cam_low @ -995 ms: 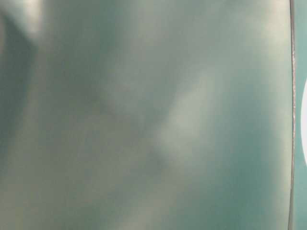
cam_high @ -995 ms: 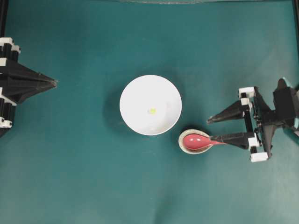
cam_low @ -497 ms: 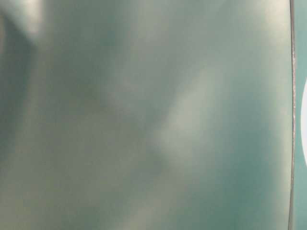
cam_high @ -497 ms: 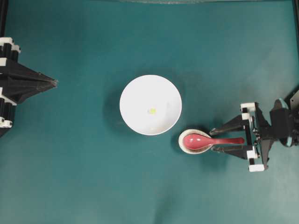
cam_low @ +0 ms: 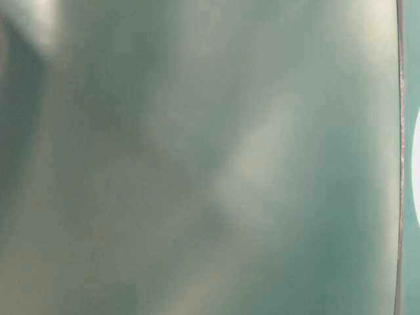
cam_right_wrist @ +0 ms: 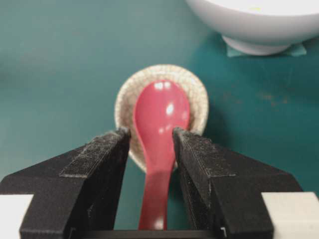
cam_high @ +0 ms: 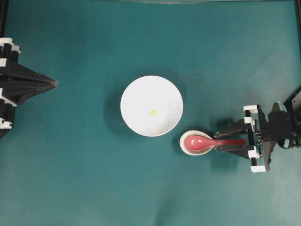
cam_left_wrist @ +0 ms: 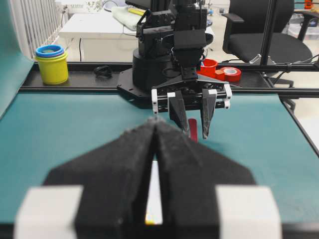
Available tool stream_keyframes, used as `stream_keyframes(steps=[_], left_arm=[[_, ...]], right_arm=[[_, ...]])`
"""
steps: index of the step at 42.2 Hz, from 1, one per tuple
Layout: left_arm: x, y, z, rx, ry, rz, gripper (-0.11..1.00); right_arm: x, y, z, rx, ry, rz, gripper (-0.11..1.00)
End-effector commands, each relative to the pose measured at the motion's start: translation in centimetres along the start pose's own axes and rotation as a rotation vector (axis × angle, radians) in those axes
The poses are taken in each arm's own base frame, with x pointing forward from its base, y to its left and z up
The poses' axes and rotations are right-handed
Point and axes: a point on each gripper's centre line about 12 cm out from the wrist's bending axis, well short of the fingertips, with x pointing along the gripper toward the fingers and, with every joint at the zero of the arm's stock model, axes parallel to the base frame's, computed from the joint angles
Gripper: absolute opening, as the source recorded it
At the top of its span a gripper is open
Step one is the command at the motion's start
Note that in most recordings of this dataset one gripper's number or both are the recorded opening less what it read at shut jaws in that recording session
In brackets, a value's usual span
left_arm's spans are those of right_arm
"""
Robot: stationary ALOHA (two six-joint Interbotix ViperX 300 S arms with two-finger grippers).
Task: Scoop the yellow hexagonal prism block from the bowl with a spoon using the right arm.
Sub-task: 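Lower the right gripper and close it on the red spoon handle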
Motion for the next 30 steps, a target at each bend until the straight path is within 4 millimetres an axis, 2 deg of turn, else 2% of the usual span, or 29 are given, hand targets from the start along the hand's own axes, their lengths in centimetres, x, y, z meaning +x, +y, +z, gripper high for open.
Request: stream_keyframes(steps=[1,30], left_arm=[[0.3,0.0,0.5,0.003,-0.011,-0.001,0.00],[0.3,0.0,0.4,0.003,-0.006,-0.001,0.00]], right_arm=[[-0.1,0.1,0.2,0.004,-0.007,0.003,0.47],[-0.5,-0.2,-0.9,0.019,0.070,-0.002,0.47]])
